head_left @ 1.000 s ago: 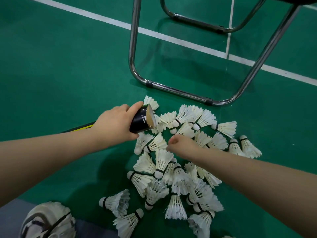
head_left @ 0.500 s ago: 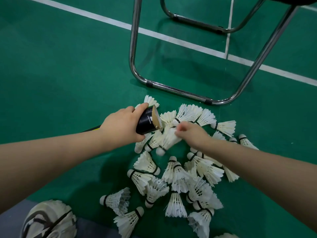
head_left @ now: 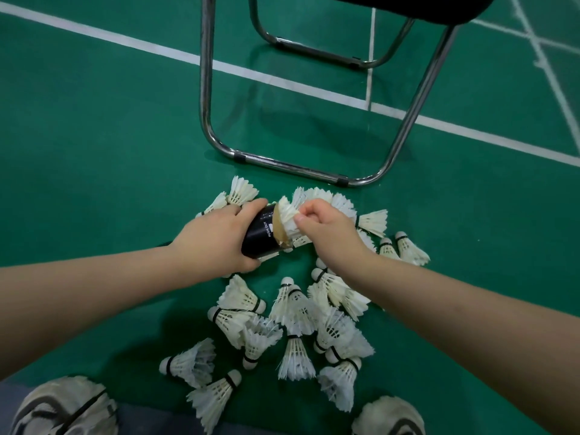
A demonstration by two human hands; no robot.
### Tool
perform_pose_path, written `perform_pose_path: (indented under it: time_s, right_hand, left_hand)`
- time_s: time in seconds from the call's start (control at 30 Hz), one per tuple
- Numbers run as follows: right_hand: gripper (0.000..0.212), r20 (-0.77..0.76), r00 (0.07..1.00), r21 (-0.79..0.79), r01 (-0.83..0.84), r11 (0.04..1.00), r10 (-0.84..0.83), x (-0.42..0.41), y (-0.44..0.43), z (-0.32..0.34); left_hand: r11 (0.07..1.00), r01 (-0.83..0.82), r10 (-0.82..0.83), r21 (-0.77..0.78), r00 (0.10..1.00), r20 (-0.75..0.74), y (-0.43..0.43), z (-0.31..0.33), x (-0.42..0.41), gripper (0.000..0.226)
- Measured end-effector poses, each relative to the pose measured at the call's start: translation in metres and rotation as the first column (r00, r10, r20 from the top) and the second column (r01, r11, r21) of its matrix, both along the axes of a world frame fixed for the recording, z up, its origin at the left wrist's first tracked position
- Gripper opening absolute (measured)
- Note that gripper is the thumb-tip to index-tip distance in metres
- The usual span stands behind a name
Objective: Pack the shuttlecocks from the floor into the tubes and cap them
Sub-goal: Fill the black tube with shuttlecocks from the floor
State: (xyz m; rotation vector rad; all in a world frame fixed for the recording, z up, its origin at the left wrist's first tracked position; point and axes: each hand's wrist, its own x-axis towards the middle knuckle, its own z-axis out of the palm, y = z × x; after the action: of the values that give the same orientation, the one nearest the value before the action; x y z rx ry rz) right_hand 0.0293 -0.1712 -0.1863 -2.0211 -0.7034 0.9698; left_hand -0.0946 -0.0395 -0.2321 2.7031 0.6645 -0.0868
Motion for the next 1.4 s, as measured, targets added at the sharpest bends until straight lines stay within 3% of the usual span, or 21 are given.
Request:
perform_pose_path:
  time_s: [0.23,0.43,0.57,0.7,0.77,0.87,0.97,1.07,1.13,1.27,1.4]
  right_hand:
    - [0.022,-0.035,0.999,-0.017,-0.023,1.0,0.022,-0.012,-0.021,0.005]
    - [0.042,-0.296,0.954,-0.017,0.051,0.999,-0.053,-0.023,-0.007,-0.001]
    - [0.018,-0.477,0.836,0.056,-0.277,0.959,0.269,-0.024,-0.011,-0.002]
    - [0.021,-0.595,0.743,0.101,-0.308,0.946,0.305,-0.025,-0.021,-0.006]
    - [0.012,-0.554,0.81,0.096,-0.168,0.981,0.193,-0.032,-0.023,-0.009]
    - [0.021,-0.253,0.957,0.043,0.155,0.987,-0.139,-0.035,-0.032,-0.019]
    - [0.023,0.056,0.983,-0.086,0.177,0.98,-0.173,-0.036,-0.055,-0.033]
    - [0.03,0.027,0.999,-0.337,0.034,0.941,-0.026,-0.046,-0.071,-0.05]
    - [0.037,-0.07,0.997,-0.432,-0.001,0.902,-0.033,-0.052,-0.07,-0.063]
    - [0.033,-0.22,0.939,-0.396,0.163,0.904,-0.266,-0.058,-0.062,-0.079]
    - [0.03,-0.139,0.936,-0.335,0.263,0.905,-0.324,-0.043,-0.048,-0.085]
  left_hand:
    - [0.999,0.041,-0.041,-0.015,0.999,-0.011,-0.024,0.01,-0.002,0.095]
    - [0.999,0.001,0.0,-0.038,1.0,0.021,-0.023,0.019,-0.005,0.092]
    - [0.987,0.12,-0.121,0.103,0.993,0.011,-0.029,0.023,-0.009,0.088]
    - [0.959,0.232,-0.229,0.164,0.973,-0.038,-0.04,0.018,-0.01,0.086]
    - [0.969,0.215,-0.21,0.119,0.976,-0.055,-0.038,0.015,-0.01,0.089]
    - [0.982,0.165,-0.159,0.089,0.985,-0.071,-0.026,0.011,-0.013,0.094]
    - [0.982,0.148,-0.135,0.117,0.985,-0.109,-0.016,0.008,-0.02,0.095]
    - [0.982,0.125,-0.108,0.142,0.987,-0.121,-0.01,0.007,-0.024,0.096]
    - [0.986,0.102,-0.086,0.132,0.989,-0.124,-0.009,0.005,-0.026,0.095]
    - [0.992,0.083,-0.07,0.094,0.989,-0.13,-0.012,0.003,-0.027,0.096]
    - [0.993,0.086,-0.074,0.086,0.989,-0.128,-0.011,-0.003,-0.025,0.096]
